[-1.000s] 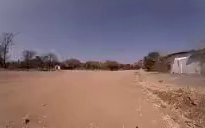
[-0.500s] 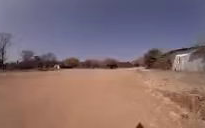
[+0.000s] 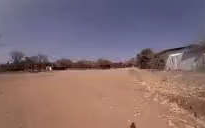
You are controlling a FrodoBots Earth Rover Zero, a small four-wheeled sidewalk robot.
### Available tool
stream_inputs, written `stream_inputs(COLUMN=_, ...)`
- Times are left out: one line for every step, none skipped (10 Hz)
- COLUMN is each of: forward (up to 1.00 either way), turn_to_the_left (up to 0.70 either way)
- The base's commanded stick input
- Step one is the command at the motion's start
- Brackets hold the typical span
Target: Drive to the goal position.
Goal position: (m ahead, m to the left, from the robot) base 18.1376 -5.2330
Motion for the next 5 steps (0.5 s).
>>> stream_inputs(forward=1.0, turn_to_the_left=0.0)
stream_inputs(forward=1.0, turn_to_the_left=0.0)
stream_inputs(forward=1.0, turn_to_the_left=0.0)
stream_inputs(forward=1.0, turn_to_the_left=0.0)
stream_inputs(forward=1.0, turn_to_the_left=-0.01)
